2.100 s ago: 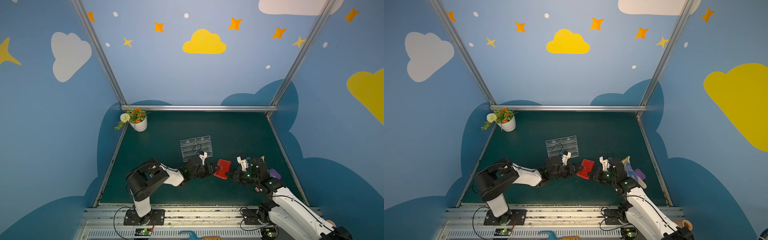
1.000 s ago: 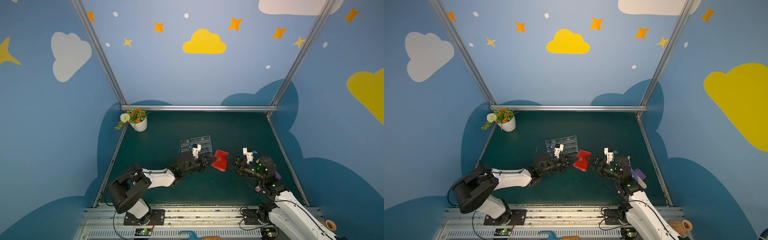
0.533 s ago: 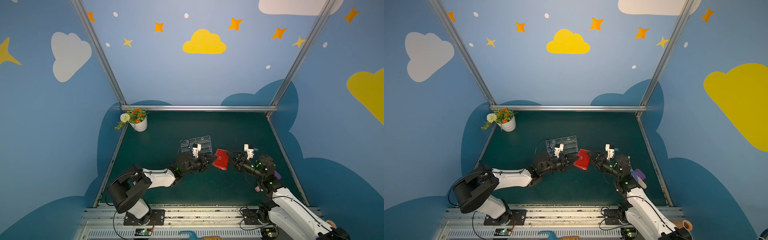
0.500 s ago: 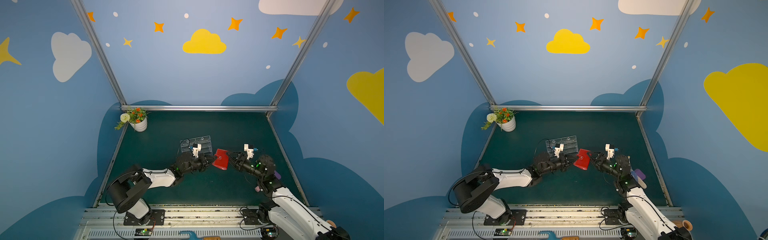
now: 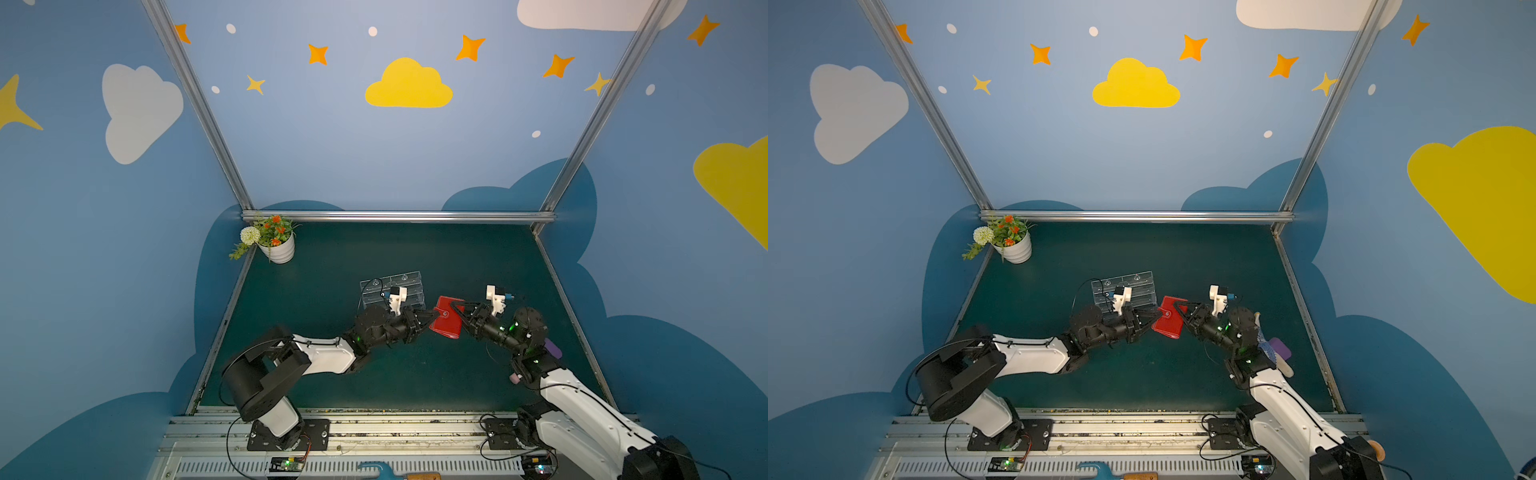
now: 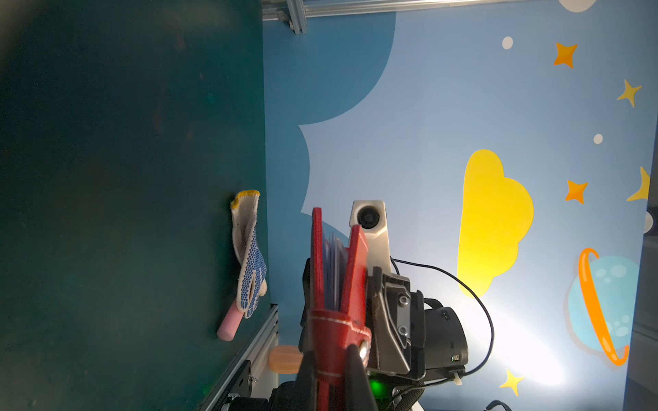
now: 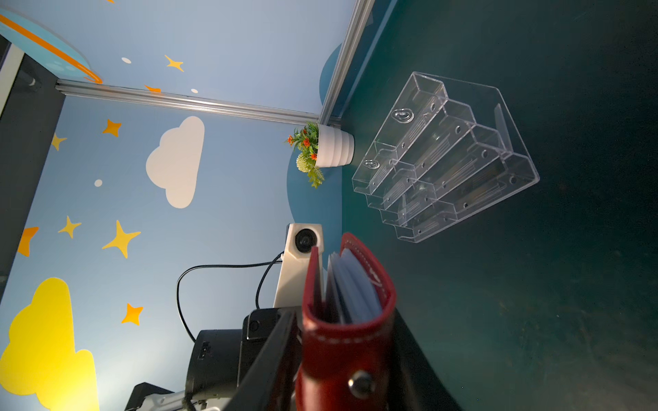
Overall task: Take the credit cards out of the card holder
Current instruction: Pick up the card holder from the bottom-center of the table.
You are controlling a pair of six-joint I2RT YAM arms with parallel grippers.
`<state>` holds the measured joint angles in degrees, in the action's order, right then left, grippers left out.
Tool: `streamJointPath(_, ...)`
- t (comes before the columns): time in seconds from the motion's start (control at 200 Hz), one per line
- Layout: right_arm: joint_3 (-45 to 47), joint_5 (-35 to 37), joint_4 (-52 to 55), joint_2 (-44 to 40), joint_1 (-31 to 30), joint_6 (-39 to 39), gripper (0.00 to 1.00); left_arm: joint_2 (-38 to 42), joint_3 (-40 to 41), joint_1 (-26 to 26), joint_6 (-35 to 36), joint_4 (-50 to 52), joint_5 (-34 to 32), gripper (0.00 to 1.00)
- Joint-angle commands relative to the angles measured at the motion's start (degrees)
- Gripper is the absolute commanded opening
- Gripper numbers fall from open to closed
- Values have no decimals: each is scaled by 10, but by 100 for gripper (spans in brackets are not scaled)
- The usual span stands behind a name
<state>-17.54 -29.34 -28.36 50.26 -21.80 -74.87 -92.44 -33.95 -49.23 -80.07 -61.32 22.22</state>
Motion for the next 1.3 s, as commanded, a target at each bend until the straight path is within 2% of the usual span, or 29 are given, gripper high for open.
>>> streamJointPath(0.0,6,0,-36,0,-5,0,32,-15,-14,-7,-6,-32,7,4)
streamJointPath(0.075,5,-1,-39,0,-6,1,27,-23,-15,-11,-8,-40,8,4)
streamJointPath(0.21,6,-3,-32,-1,-6,1,7,-35,-16,-15,-10,-48,7,4)
streamJointPath(0.285,5,-6,-23,-8,-6,4,0,-37,-16,-14,-7,-43,9,5)
streamJointPath(0.32,3,-6,-11,-14,-6,9,0,-36,-16,-13,-5,-38,7,11)
streamJointPath(0.37,-2,-7,15,-27,-6,20,0,-31,-13,-9,1,-26,6,25)
streamJointPath(0.45,-12,0,75,-59,-5,47,0,-12,-11,0,16,13,3,57)
streamJointPath(0.506,-23,5,127,-83,-5,74,0,10,-11,6,34,57,-2,74)
streamJointPath(0.611,-60,26,258,-119,-4,150,0,75,-16,20,86,174,-20,90)
streamJointPath(0.706,-103,53,373,-127,-5,232,0,143,-41,23,165,321,-53,92)
streamJointPath(0.801,-134,59,411,-112,-6,303,0,194,-83,9,261,456,-91,92)
streamJointPath(0.886,-163,79,447,-90,-11,352,0,214,-129,-16,349,557,-129,92)
streamJointPath(0.971,-187,101,466,-71,-18,391,0,207,-169,-46,405,624,-150,90)
streamJointPath(1.091,-206,123,474,-51,-30,422,0,166,-211,-78,441,675,-161,82)
streamJointPath(1.201,-233,136,487,-39,-41,437,0,129,-235,-96,450,694,-176,68)
streamJointPath(1.296,-233,139,487,-37,-49,440,0,107,-249,-103,450,700,-188,65)
